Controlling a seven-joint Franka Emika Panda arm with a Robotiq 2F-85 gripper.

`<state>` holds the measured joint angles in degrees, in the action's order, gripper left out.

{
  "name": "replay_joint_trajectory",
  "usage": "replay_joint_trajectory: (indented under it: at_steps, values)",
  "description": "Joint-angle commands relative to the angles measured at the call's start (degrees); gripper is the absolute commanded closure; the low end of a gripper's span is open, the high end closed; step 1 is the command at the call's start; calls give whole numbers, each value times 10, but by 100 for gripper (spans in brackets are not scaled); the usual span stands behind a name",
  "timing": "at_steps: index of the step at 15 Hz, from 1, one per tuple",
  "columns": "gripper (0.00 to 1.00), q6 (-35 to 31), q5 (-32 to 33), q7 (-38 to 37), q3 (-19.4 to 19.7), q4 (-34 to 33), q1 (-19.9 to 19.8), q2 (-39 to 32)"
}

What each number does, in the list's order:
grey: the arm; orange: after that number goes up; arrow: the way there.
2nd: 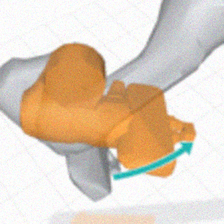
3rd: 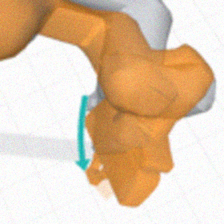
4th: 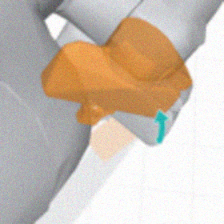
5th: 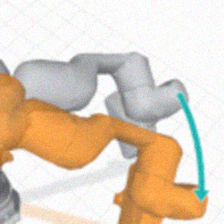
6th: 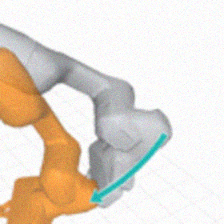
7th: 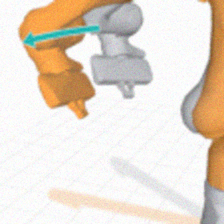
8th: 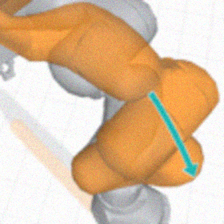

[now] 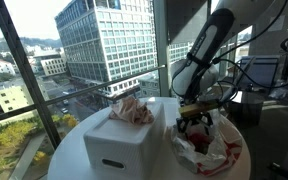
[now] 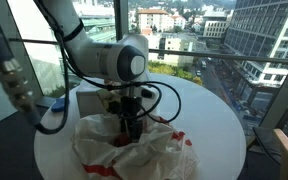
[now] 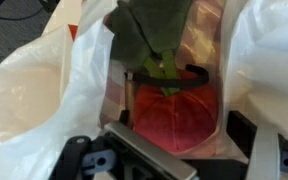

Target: Remove the contents of the plastic bag and put them on the white basket

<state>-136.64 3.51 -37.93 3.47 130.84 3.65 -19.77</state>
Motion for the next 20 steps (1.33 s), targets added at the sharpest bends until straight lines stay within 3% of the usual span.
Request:
replay_joint_trajectory:
  at_steps: [1, 7, 10, 13, 17, 20]
  values:
    - [32, -8, -14, 10, 8, 16, 0, 6]
    - [80, 23, 3, 18, 11, 24, 7, 46]
    - [98, 67, 36, 23, 15, 1, 11, 72]
    - [97, 152, 73, 31, 6, -41, 12, 116]
    - [97, 279, 76, 86, -23, -131, 11, 154]
    - [97, 286, 87, 109, -46, -202, 16, 157]
